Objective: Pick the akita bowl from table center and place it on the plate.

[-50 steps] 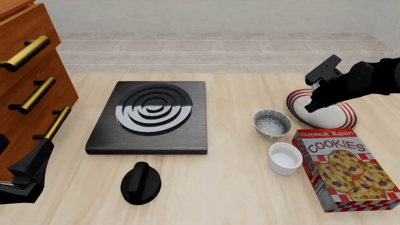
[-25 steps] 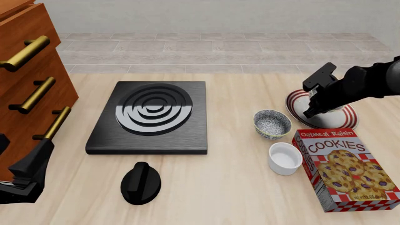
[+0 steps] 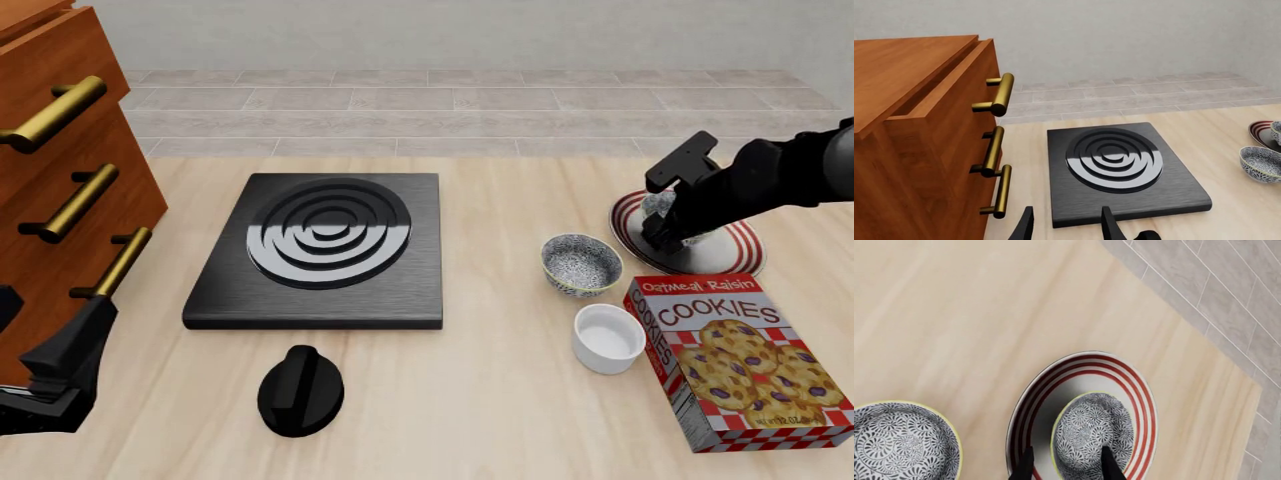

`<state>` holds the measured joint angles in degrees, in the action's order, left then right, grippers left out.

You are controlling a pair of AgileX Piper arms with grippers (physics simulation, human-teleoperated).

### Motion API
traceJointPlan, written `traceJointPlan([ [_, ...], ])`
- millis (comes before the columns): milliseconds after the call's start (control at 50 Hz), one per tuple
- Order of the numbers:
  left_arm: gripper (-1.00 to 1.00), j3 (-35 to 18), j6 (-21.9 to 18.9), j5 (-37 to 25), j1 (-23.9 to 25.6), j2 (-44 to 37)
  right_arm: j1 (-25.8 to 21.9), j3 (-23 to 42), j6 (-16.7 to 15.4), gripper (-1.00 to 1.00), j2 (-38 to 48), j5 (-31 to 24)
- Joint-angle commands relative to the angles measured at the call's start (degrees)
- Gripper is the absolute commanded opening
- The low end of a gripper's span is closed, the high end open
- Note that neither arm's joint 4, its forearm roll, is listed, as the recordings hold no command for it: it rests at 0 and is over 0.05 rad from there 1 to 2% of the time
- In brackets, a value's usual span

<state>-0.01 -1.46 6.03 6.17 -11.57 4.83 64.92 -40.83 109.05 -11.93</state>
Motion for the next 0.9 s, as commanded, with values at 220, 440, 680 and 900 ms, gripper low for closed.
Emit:
traceJointPlan([
  [220,1.0,0.0,0.04,0.01,0.16,-0.08,-0.55,-1.0,-0.79,1.0,-1.12,-0.43],
  [440,1.0,0.0,0.04,-0.03,0.26,-0.08,-0.35,-4.53,-3.49,1.0,-6.71,-1.99],
  [680,1.0,0.0,0.06,-0.15,0.18,-0.01,-2.84,-9.09,-3.71,1.0,-17.06,-5.32],
  [900,1.0,0.0,0.01,-0.17,0.22,-0.03,-3.78,-12.77,-4.11,1.0,-30.59,-10.69],
])
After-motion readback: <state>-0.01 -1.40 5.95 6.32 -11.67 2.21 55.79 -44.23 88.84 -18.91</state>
